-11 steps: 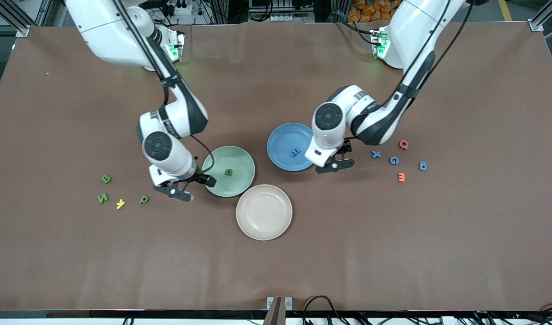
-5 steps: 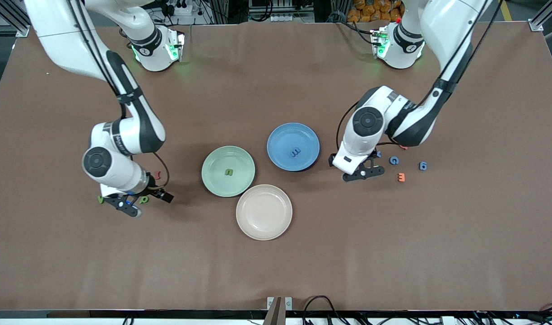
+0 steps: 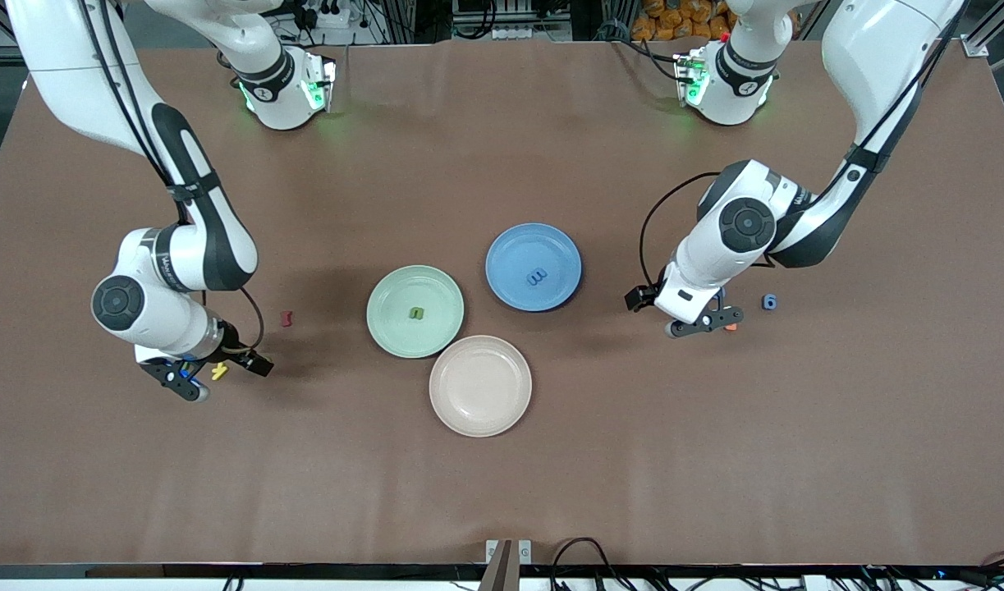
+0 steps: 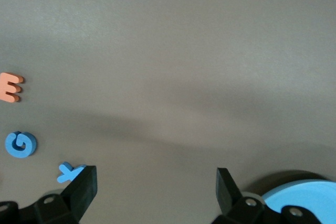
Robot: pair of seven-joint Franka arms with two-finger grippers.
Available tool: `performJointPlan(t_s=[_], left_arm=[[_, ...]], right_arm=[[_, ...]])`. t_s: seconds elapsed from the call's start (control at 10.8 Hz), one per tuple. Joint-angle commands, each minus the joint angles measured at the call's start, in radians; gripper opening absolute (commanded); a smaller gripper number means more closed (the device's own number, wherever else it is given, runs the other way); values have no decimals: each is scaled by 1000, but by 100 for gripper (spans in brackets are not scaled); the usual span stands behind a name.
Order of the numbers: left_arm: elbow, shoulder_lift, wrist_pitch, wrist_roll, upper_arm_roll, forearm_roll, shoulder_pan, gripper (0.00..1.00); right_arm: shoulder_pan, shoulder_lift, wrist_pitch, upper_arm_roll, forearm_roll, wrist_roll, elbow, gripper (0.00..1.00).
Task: Sort letters by color into matching plates
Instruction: 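Release the green u on the green plate, then withdraw both grippers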
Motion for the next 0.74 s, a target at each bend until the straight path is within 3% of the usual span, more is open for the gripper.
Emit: performJointPlan(t_s=[0.0,0.65], left_arm=[[-20,-14,17,13,-18,-10,11,100],[-20,1,25,25,-19,10,25,100]], right_arm=[[-38,67,58,27,1,-13,26,100],[-44,110,131,39,-4,-14,19,100]])
